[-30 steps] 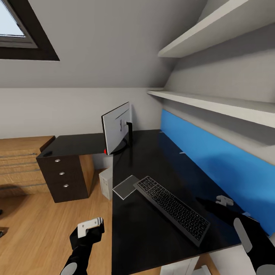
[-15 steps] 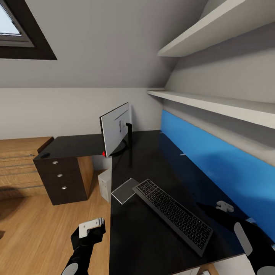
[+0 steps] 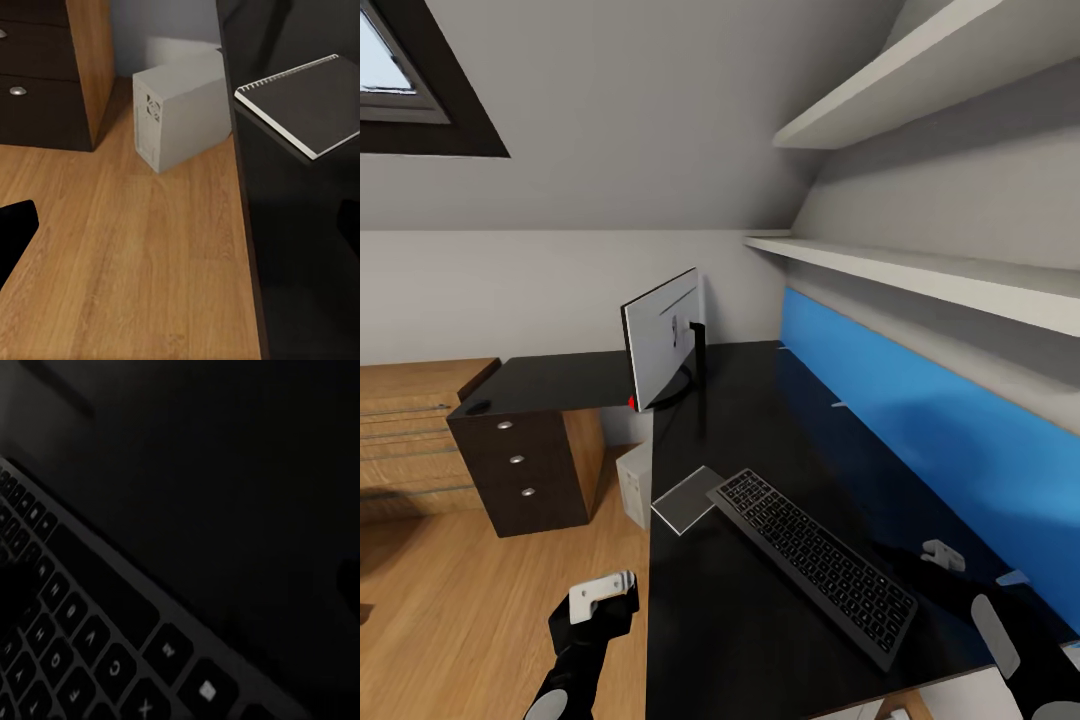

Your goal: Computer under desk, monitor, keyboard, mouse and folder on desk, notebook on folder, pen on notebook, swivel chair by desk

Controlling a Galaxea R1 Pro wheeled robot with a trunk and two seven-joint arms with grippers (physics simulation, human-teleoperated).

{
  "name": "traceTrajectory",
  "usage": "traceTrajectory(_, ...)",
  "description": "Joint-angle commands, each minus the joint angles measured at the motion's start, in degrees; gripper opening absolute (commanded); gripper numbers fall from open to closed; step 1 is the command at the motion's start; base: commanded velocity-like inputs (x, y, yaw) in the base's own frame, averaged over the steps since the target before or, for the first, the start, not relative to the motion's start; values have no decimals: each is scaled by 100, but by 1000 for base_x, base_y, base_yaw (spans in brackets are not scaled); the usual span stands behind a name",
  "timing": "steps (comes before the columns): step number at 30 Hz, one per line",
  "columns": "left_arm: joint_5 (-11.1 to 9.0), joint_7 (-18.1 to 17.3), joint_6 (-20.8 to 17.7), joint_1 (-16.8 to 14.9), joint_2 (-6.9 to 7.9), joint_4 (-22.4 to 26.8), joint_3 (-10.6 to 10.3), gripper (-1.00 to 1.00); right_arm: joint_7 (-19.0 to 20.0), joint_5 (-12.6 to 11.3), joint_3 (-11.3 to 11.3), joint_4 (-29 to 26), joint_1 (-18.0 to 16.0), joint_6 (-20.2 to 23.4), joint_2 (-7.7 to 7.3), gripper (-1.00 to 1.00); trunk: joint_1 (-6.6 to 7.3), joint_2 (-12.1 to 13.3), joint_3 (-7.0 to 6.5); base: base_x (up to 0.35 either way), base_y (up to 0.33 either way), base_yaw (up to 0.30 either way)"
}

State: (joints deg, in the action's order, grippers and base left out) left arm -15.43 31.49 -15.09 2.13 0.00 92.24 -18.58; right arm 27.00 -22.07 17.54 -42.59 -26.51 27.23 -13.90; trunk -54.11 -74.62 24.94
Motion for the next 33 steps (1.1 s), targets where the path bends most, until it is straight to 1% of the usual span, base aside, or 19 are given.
traceTrajectory(1,-31,32,-21,-2,0,10,-5,100,7,-76,22,0,-3,66,1,100,0,-3,5,0,0,0)
traceTrajectory(4,-34,32,-21,-2,0,8,-5,100,-8,-207,38,18,-4,117,1,100,0,-3,5,0,0,0)
traceTrajectory(6,-37,32,-21,-2,0,-8,-10,100,-26,-357,50,73,-4,182,1,100,0,-3,5,0,0,0)
traceTrajectory(10,-38,32,-21,-2,0,-17,-27,100,-36,-416,54,109,-4,214,1,100,0,-3,5,0,0,0)
traceTrajectory(16,-39,32,-21,-2,0,-22,-39,100,-49,-682,56,361,-10,228,-9,100,0,-3,5,0,0,0)
traceTrajectory(18,-39,32,-21,-2,0,-22,-40,100,-52,-726,56,393,-11,229,-12,100,0,-3,5,0,0,0)
traceTrajectory(21,-39,32,-21,-2,0,-22,-40,100,-53,-754,56,415,-12,230,-15,100,0,-3,5,-14,40,0)
traceTrajectory(26,-39,32,-21,-2,0,-27,-99,100,-54,-771,56,427,-13,230,-16,100,0,-3,5,-79,177,0)
traceTrajectory(33,-37,32,-23,-2,0,-30,-118,100,-54,-773,56,434,-13,230,-16,100,0,-3,5,-11,32,0)
